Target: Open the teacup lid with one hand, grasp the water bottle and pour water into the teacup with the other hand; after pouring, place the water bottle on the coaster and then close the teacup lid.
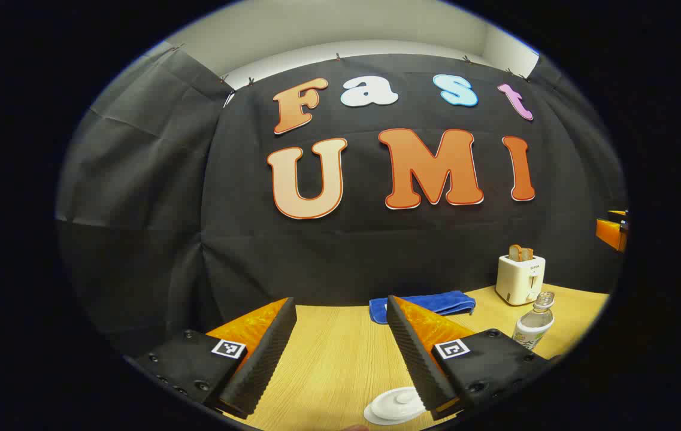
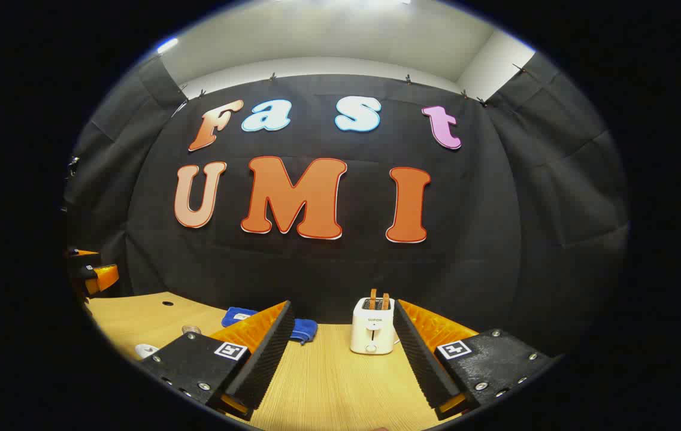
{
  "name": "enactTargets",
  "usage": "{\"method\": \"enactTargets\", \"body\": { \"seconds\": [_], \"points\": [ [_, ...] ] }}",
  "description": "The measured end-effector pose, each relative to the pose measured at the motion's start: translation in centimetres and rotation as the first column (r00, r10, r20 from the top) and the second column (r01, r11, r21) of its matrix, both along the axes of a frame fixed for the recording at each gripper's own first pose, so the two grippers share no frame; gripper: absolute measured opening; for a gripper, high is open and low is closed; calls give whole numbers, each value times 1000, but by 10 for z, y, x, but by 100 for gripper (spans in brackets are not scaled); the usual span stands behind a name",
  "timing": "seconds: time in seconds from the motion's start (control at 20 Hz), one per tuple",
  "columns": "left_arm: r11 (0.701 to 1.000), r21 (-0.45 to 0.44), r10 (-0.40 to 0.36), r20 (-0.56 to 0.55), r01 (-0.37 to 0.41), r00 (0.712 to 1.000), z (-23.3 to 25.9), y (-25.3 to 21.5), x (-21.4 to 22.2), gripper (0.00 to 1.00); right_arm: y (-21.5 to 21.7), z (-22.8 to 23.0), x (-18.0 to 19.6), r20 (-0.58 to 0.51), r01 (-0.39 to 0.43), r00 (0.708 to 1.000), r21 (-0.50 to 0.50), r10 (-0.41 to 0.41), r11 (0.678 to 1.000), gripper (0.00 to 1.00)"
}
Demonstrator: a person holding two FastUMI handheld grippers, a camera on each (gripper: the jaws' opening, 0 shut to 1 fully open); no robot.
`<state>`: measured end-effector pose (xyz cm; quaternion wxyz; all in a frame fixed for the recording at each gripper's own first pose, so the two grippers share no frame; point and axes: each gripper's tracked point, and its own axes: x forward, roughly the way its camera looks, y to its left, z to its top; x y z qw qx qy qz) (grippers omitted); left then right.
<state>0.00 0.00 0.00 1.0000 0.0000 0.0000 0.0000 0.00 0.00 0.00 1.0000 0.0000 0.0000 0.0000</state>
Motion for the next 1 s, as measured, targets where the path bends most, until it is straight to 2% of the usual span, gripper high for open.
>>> {"method": "enactTargets", "body": {
  "seconds": [0.3, 0.55, 0.75, 1.0],
  "points": [
    [1000, -10, -6, 2, 6, 1000, 0, -3, 0, 99, -8, 3, -2, -1, 3, 1000, 27, -3, 1000, 99],
    [1000, 0, -4, -1, 4, 1000, 1, -2, -1, 99, -10, 8, 0, 1, 15, 1000, 5, -15, 1000, 99],
    [999, 34, 24, 4, -24, 1000, 4, 9, -2, 99, 0, 15, 3, 8, -21, 1000, 1, 21, 1000, 99],
    [999, 26, 22, 8, -22, 1000, 5, 9, -5, 99, 15, 12, 0, 2, -71, 997, 9, 71, 997, 99]
  ]
}}
